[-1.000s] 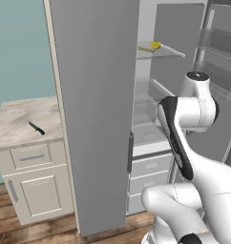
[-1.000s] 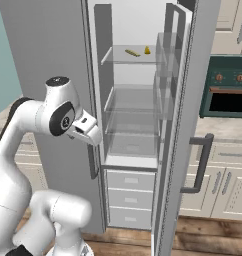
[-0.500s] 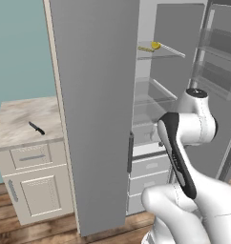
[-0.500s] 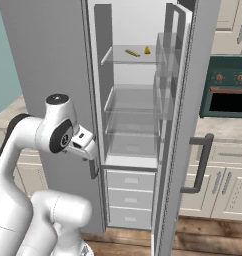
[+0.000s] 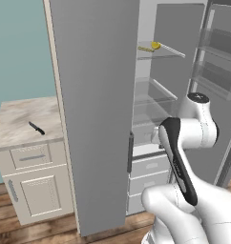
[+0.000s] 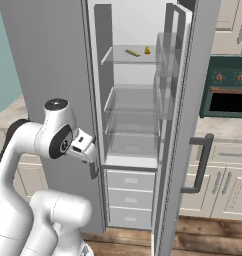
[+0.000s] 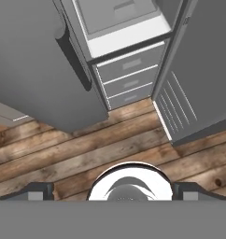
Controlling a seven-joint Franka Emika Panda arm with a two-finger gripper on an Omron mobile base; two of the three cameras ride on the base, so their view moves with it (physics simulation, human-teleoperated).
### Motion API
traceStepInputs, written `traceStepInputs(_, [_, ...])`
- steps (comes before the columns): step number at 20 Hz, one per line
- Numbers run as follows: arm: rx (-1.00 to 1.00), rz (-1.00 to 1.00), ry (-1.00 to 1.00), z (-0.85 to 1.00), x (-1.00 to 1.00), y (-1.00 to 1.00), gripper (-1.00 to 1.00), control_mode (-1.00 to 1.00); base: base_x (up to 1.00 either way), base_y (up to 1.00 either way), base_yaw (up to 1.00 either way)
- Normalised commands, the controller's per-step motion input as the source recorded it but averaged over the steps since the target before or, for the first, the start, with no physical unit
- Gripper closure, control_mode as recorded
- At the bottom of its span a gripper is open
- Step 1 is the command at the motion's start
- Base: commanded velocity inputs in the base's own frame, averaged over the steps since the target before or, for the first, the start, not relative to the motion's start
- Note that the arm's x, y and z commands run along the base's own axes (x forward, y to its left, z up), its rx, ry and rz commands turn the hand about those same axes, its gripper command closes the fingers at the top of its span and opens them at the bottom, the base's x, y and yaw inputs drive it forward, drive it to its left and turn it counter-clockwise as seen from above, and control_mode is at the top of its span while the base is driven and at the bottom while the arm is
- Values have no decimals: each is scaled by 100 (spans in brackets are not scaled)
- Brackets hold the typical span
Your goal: Retrieve the butter from the fridge and place it on a plate on the dining table. Then retrieve the butter knife by the fridge and place it near the plate.
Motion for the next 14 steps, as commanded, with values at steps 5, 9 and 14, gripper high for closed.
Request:
traceStepInputs(5, [0, 0, 0, 0, 0, 0, -100, -100, 0, 0, 0])
traceStepInputs(9, [0, 0, 0, 0, 0, 0, -100, 100, 3, -8, 2])
traceStepInputs(14, [0, 0, 0, 0, 0, 0, -100, 100, 1, -48, 17])
